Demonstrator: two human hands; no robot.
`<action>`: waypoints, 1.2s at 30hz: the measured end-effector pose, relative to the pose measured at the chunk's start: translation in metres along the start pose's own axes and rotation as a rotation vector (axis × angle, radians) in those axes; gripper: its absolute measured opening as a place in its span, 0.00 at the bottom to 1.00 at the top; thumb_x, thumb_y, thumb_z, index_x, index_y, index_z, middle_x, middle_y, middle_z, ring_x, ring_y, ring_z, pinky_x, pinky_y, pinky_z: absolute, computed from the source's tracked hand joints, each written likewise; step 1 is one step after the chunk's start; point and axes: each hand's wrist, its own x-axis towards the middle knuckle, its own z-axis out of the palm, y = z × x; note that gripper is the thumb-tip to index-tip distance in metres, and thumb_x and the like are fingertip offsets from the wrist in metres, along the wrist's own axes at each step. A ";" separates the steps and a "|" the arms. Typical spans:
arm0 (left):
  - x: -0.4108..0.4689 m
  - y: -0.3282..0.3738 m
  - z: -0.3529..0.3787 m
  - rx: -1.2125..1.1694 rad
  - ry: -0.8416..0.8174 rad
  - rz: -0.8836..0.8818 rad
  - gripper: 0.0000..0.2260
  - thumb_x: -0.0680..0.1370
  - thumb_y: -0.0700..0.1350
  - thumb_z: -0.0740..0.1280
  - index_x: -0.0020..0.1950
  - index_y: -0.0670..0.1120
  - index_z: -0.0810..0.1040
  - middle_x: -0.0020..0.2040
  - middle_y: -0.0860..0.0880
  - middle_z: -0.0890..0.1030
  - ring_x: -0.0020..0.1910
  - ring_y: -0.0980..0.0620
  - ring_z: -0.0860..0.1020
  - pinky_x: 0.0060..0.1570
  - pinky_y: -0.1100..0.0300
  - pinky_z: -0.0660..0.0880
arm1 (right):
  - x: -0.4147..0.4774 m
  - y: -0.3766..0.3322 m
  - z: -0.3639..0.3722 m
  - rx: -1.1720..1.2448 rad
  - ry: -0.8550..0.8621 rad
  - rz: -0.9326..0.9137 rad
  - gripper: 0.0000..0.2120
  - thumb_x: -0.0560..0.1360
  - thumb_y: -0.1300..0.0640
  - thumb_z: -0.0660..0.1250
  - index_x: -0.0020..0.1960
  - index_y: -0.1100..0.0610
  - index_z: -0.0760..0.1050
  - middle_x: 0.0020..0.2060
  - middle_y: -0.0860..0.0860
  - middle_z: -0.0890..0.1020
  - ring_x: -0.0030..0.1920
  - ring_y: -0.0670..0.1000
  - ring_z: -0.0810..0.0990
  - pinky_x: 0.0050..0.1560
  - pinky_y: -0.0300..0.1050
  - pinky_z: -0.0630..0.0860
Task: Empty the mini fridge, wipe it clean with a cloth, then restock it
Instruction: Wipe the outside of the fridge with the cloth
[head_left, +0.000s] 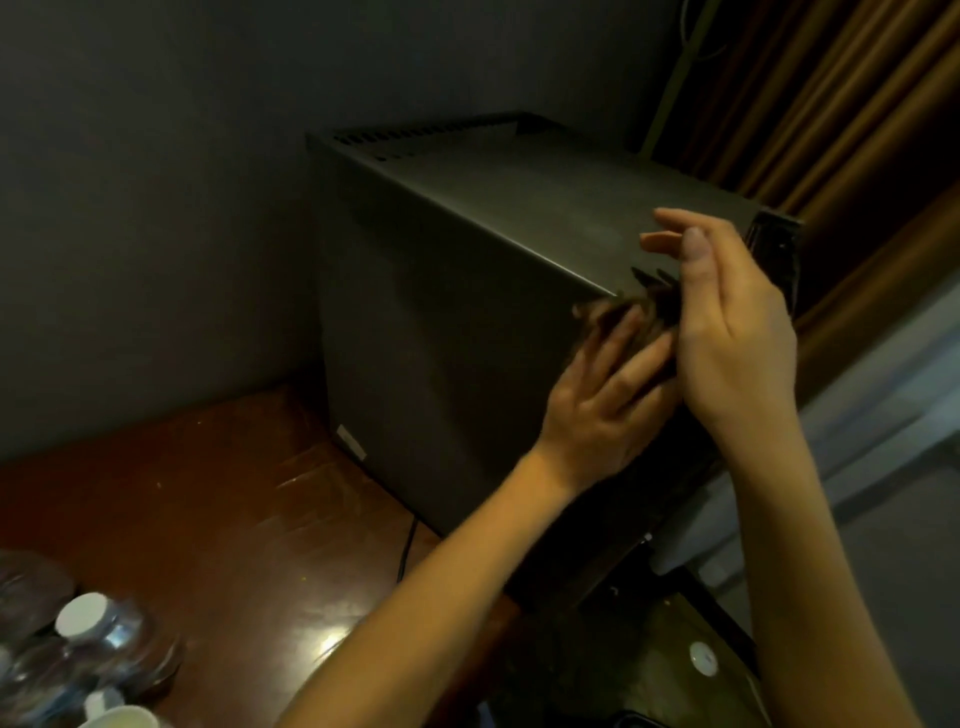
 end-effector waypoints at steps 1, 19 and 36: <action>0.009 -0.004 0.002 -0.006 0.041 -0.011 0.16 0.83 0.45 0.56 0.71 0.50 0.65 0.67 0.44 0.68 0.77 0.46 0.55 0.73 0.45 0.58 | 0.000 0.000 0.000 0.014 0.004 0.008 0.18 0.83 0.46 0.48 0.68 0.45 0.69 0.57 0.38 0.77 0.53 0.29 0.72 0.52 0.29 0.66; -0.032 -0.002 -0.001 -0.007 0.161 -0.550 0.22 0.84 0.49 0.48 0.78 0.57 0.50 0.79 0.56 0.52 0.78 0.45 0.48 0.76 0.52 0.49 | -0.002 0.008 -0.005 0.082 0.059 -0.008 0.19 0.83 0.46 0.49 0.68 0.51 0.70 0.55 0.39 0.77 0.49 0.28 0.73 0.47 0.23 0.67; -0.093 0.023 0.011 -0.128 0.486 -1.421 0.19 0.84 0.41 0.52 0.74 0.54 0.53 0.78 0.46 0.53 0.74 0.64 0.52 0.74 0.55 0.53 | -0.004 0.005 0.001 -0.025 0.117 -0.012 0.18 0.84 0.47 0.49 0.68 0.50 0.69 0.53 0.36 0.74 0.45 0.28 0.72 0.45 0.29 0.68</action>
